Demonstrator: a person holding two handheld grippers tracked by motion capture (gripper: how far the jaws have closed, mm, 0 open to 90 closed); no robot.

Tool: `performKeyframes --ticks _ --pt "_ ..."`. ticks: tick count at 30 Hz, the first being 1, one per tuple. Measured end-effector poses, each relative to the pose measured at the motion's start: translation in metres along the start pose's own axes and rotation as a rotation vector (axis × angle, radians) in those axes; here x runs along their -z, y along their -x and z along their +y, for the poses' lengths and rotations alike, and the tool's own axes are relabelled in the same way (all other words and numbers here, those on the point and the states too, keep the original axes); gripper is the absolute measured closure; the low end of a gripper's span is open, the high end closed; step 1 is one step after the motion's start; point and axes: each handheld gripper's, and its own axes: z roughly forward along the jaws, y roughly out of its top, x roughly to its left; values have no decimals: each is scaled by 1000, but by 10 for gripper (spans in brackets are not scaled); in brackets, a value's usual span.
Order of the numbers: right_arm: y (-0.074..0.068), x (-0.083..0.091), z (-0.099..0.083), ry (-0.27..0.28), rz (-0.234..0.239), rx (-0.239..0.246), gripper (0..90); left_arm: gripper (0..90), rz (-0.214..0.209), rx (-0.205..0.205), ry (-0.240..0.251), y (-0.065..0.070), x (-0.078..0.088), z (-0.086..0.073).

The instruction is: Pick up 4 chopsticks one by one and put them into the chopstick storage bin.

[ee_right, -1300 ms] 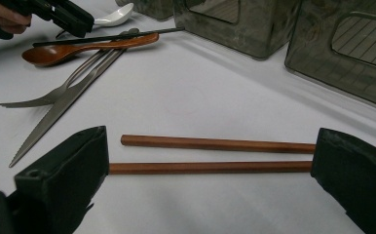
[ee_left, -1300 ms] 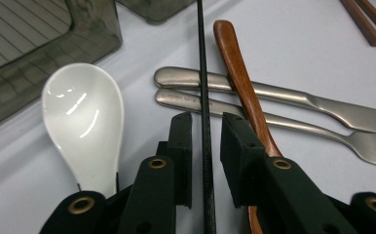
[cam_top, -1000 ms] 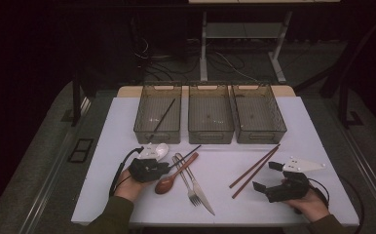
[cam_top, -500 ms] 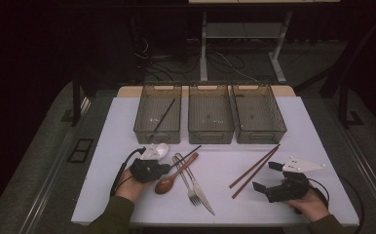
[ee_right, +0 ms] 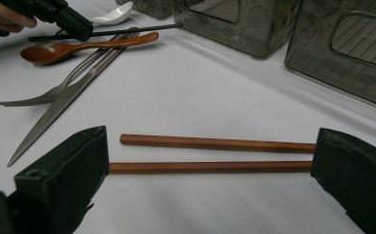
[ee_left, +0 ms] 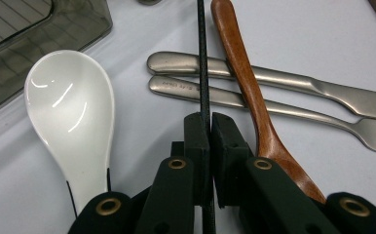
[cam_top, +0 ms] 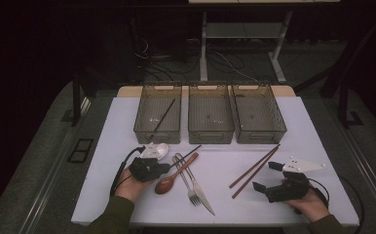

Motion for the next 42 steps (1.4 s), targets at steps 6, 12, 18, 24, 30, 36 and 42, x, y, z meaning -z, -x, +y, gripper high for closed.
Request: performKeyframes --ticks 6,12,18,24,30,36,42 --pt "0 0 0 1 -1 -2 8 853 -9 -4 11 0 6 1" --pt "0 1 0 2 0 -2 8 853 -19 -5 36 -3 15 0" --pt "0 1 0 2 1 -2 8 853 -10 12 55 -7 22 -1" --pt "0 1 0 1 1 -1 8 853 2 16 78 -10 29 -1" --pt "0 1 0 2 0 -1 8 853 16 43 116 -14 37 -2" --pt "0 1 0 1 0 -1 8 853 34 54 139 -19 44 -4" --pt "0 1 0 2 -1 0 8 853 49 72 156 -23 50 -5"
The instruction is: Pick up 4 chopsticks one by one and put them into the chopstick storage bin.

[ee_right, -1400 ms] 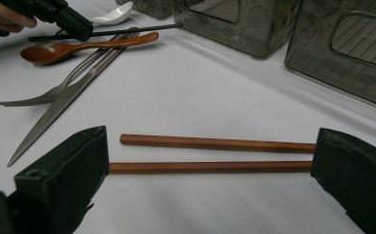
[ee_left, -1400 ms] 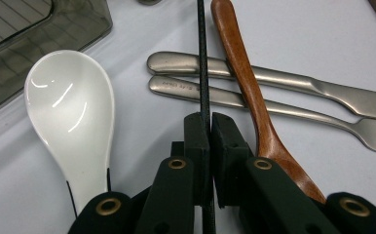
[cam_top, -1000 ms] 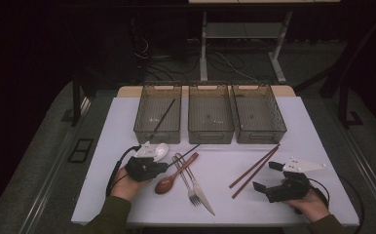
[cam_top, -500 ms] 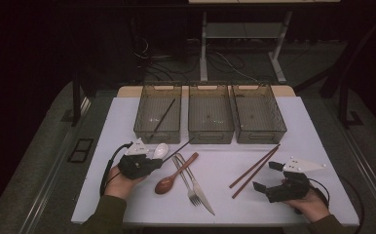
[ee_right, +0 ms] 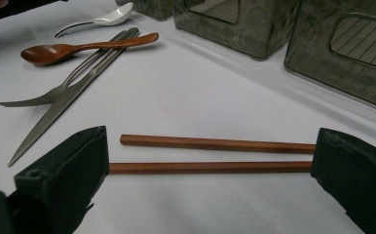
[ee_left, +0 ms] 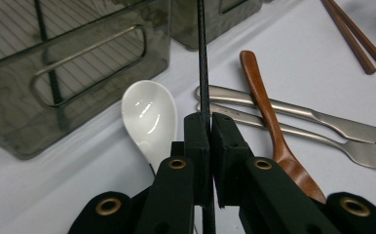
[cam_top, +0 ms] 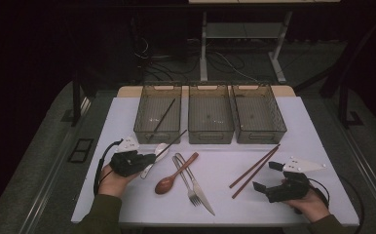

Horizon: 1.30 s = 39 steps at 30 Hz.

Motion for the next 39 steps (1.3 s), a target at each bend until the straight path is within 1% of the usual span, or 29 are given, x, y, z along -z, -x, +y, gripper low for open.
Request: performKeyframes --ticks 4,7,17,23,26,27,34,39 --pt "0 0 0 0 0 1 8 853 12 10 13 -2 2 0" --pt "0 0 0 -1 0 2 8 853 19 10 12 -6 3 1" --pt "0 -1 0 -7 0 -2 8 853 35 18 47 -17 8 10" --pt "1 -2 0 -9 -2 0 8 853 30 18 73 -21 7 22" --pt "1 -1 0 -9 -2 -6 8 853 31 11 71 -23 4 28" --pt "1 -1 0 -9 -3 -7 8 853 32 8 70 -25 4 31" --pt "2 0 0 -3 -7 -10 8 854 39 39 105 -41 1 46" --pt "2 -1 -1 -4 -6 -8 8 853 48 42 120 -51 0 60"
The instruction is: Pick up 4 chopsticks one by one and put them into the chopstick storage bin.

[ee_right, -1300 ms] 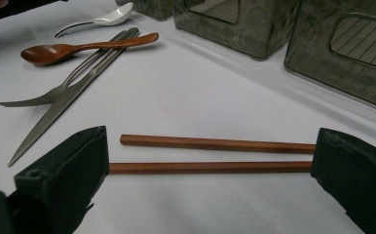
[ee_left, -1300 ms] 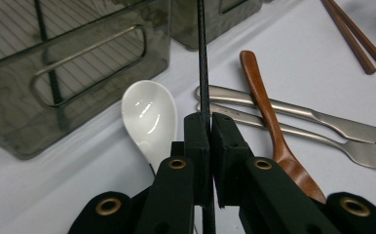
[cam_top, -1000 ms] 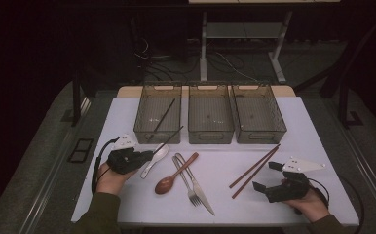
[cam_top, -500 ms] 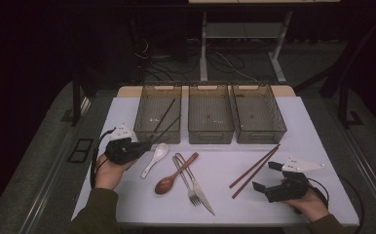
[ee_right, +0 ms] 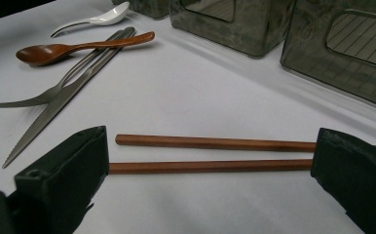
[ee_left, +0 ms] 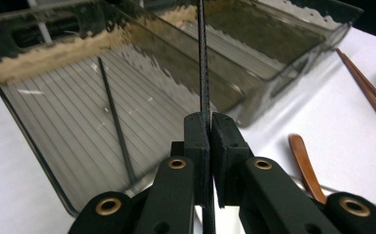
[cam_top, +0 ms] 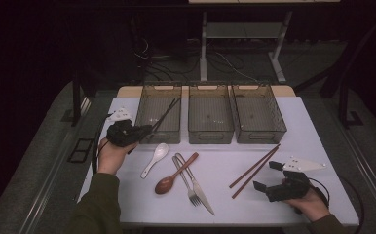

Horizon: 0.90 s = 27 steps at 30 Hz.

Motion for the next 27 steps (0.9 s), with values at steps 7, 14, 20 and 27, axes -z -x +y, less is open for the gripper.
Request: performKeyframes --ticks 7,14,20,27 --pt "0 0 0 0 -1 0 8 853 21 -4 18 -8 -6 22" --pt "0 0 0 0 0 -3 8 853 58 5 7 -18 -20 33" --pt "0 0 0 2 3 -2 8 853 88 18 -8 -32 -33 40" --pt "0 0 0 3 6 -2 8 853 114 31 0 -42 -46 46"
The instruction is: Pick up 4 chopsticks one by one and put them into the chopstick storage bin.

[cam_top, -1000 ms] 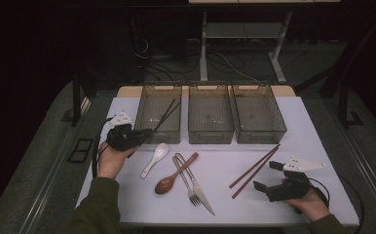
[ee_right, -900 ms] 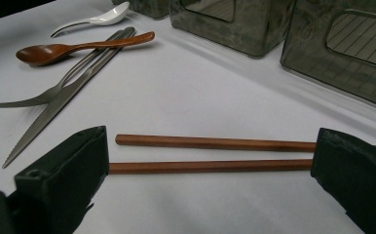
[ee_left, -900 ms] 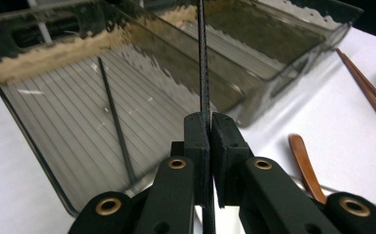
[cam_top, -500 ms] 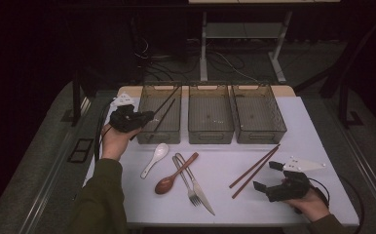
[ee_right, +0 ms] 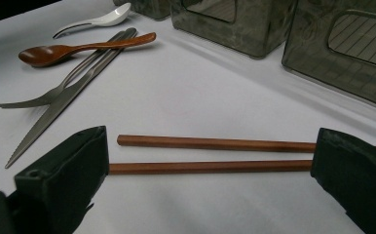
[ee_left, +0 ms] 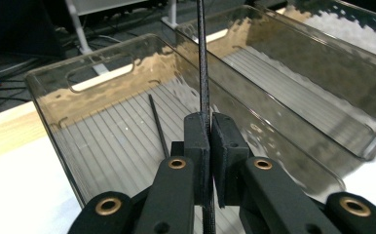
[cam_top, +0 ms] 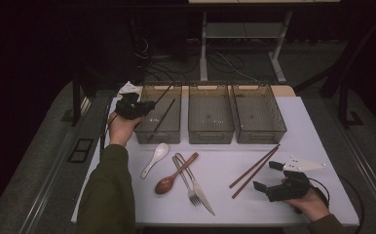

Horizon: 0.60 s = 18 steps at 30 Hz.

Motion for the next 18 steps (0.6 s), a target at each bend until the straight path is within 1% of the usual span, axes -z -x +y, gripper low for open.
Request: performKeyframes --ticks 1,2,10,16,17,18 --pt "0 0 0 1 0 3 8 852 -5 9 8 -1 -2 -1" --pt "0 0 0 0 0 2 8 852 -5 6 8 -2 -4 -2" --pt "0 0 0 1 0 4 8 852 16 37 -29 -8 -20 -11" --pt "0 1 0 3 0 1 8 851 29 54 -66 -11 -28 -19" --pt "0 1 0 4 1 2 8 851 30 51 -71 -11 -29 -20" --pt "0 1 0 4 1 2 8 850 32 61 -67 -11 -30 -22"
